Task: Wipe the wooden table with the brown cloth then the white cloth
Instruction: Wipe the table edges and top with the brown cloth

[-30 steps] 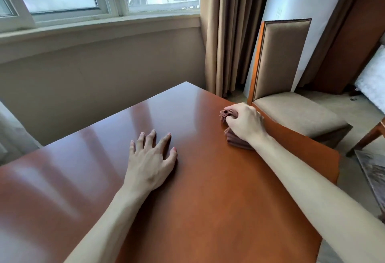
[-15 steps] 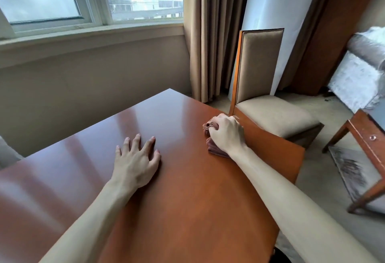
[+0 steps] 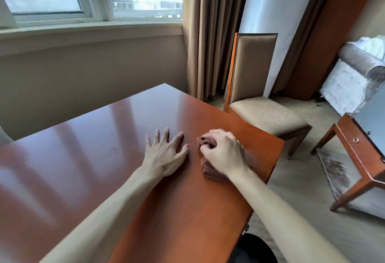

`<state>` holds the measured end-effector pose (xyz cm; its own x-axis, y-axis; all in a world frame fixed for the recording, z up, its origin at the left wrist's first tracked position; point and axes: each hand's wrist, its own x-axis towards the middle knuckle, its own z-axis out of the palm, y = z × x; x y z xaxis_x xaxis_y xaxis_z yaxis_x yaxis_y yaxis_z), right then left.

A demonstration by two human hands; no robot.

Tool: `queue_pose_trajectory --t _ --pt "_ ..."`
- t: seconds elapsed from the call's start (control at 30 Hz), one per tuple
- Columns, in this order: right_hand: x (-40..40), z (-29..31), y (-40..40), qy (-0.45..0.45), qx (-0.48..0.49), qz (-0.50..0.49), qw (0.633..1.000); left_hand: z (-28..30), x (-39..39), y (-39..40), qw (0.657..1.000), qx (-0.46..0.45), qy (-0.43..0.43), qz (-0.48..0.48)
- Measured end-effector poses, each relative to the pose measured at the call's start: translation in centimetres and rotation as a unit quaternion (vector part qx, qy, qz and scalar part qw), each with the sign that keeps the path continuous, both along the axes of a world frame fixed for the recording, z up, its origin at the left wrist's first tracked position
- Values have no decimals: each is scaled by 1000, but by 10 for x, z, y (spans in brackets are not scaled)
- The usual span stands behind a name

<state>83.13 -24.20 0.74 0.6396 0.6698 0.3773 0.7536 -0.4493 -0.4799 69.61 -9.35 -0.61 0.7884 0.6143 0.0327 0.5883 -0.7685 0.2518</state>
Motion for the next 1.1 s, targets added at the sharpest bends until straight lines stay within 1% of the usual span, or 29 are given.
queue_pose_trajectory --t 0.23,0.4,0.47,0.57,0.7,0.77,0.87,0.97,1.1 --pt "123 3 72 7 -26 -122 992 -9 1 -3 999 23 -18 22" --pt "159 8 105 2 -42 -157 987 -10 2 -2 999 30 -21 25" --pt "152 6 101 -15 -42 -159 986 -9 1 -1 999 29 -21 23" --pt "112 4 75 -21 -25 -139 990 -8 1 -2 999 21 -22 22" --pt "34 1 15 -5 -17 -77 997 -6 -1 -2 1000 14 -21 14" --pt "-6 -3 -21 -12 -15 -56 998 -5 -1 -1 1000 12 -20 14" --pt "-43 -4 -62 -8 -9 -22 1000 -4 -1 -2 1000 9 -17 11" --pt "-33 1 -63 -2 -7 -20 1000 -4 -3 -4 1000 9 -19 8" --pt "22 0 -33 -15 -10 -45 999 -6 -3 -3 999 15 -29 8"
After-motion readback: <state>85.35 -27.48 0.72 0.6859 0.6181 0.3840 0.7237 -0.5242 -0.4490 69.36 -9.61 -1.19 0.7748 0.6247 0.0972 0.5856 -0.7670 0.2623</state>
